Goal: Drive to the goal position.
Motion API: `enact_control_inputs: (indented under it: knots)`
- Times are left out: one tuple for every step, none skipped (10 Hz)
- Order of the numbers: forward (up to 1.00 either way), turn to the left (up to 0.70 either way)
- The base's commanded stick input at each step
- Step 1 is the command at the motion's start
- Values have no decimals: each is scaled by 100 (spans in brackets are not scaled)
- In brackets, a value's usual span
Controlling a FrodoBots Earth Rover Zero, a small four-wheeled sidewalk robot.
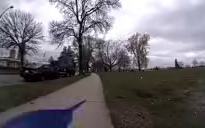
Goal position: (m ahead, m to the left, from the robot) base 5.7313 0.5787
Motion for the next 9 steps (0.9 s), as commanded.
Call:
enact_control_inputs:
  knots:
    - [0,100]
    - [0,100]
    - [0,100]
    - [0,100]
    - [0,100]
    - [0,100]
    - [0,100]
    - [0,100]
    - [0,100]
